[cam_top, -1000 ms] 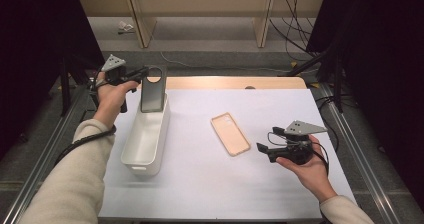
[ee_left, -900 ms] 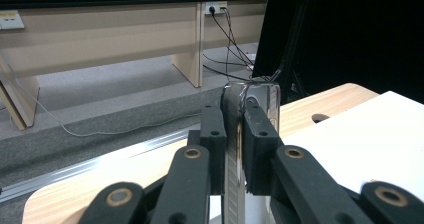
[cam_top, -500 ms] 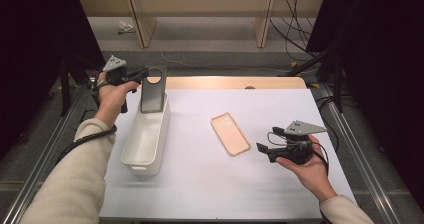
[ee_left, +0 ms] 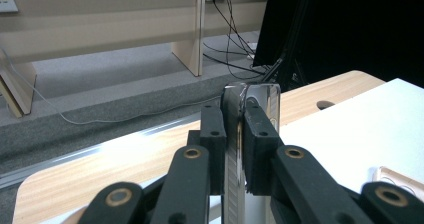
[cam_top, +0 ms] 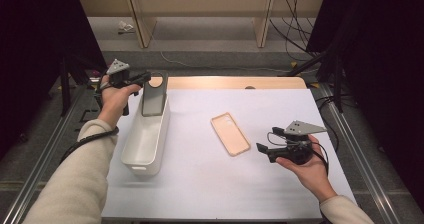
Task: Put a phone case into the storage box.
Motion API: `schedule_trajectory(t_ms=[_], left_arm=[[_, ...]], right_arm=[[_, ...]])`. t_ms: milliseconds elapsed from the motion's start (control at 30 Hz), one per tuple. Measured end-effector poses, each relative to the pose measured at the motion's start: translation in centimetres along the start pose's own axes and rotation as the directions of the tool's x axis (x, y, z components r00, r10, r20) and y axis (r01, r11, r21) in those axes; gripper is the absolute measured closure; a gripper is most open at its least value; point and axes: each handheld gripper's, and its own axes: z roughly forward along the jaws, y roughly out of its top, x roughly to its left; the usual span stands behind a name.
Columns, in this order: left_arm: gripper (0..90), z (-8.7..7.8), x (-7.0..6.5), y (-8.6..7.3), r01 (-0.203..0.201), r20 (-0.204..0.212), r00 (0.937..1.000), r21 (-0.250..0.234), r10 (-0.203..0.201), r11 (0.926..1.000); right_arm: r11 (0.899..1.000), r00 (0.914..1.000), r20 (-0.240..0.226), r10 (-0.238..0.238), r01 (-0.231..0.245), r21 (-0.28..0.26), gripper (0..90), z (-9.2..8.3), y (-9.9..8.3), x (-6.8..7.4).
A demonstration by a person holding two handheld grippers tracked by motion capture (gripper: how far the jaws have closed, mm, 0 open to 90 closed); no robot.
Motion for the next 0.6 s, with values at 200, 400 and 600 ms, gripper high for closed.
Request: schedule_trajectory(t_ms=[200, 400, 600], left_arm=[[81.1, 0.1, 0.2, -0.4, 0.005, 0.001, 1.0, 0.007, -0.005, 1.0], [81.0, 0.3, 0.3, -0.7, 0.013, -0.002, 0.9999, 0.012, -0.012, 0.9998], [80.9, 0.4, 0.6, -1.1, 0.018, -0.005, 0.9998, 0.022, -0.018, 0.9996]], right_arm=[[1.0, 1.0, 0.001, 0.001, -0.001, 0.001, 16.5, 0.0, 0.0, 0.0], [1.0, 1.0, 0.003, 0.001, -0.001, 0.002, 16.4, 0.0, 0.0, 0.0], [1.0, 1.0, 0.002, 0.002, -0.002, 0.002, 16.5, 0.0, 0.0, 0.0]])
